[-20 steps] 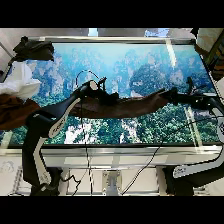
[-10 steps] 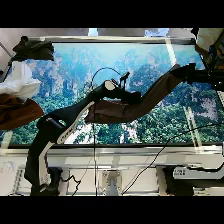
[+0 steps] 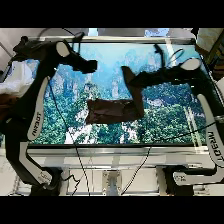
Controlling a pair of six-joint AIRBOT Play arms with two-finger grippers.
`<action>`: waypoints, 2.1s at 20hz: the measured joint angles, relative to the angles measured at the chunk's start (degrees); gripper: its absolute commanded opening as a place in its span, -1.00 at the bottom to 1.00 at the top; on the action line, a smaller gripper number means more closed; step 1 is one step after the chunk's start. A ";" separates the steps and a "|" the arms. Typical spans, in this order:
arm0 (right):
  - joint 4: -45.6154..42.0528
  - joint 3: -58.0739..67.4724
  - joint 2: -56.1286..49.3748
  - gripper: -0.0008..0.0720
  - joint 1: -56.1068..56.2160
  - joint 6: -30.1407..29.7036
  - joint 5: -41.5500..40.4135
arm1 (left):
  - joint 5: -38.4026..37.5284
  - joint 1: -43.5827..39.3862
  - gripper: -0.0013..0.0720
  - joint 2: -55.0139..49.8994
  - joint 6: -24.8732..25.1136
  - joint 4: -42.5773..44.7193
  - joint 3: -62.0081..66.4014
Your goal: Fold the shirts.
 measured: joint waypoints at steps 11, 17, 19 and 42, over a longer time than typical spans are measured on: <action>5.46 0.07 -17.44 0.22 18.78 2.14 -14.73 | -8.35 8.02 -0.93 3.15 3.04 6.58 0.33; -5.25 0.07 -15.50 0.23 2.38 7.98 -3.04 | -9.51 8.35 -0.93 3.19 3.41 6.86 0.33; -8.59 -0.24 -15.15 0.23 -2.91 9.20 0.85 | -9.57 8.35 -0.92 3.19 3.34 6.36 0.33; 4.74 -13.35 -19.19 -0.92 -6.49 -2.67 -7.52 | -7.72 8.35 -0.93 3.19 1.60 -3.34 0.33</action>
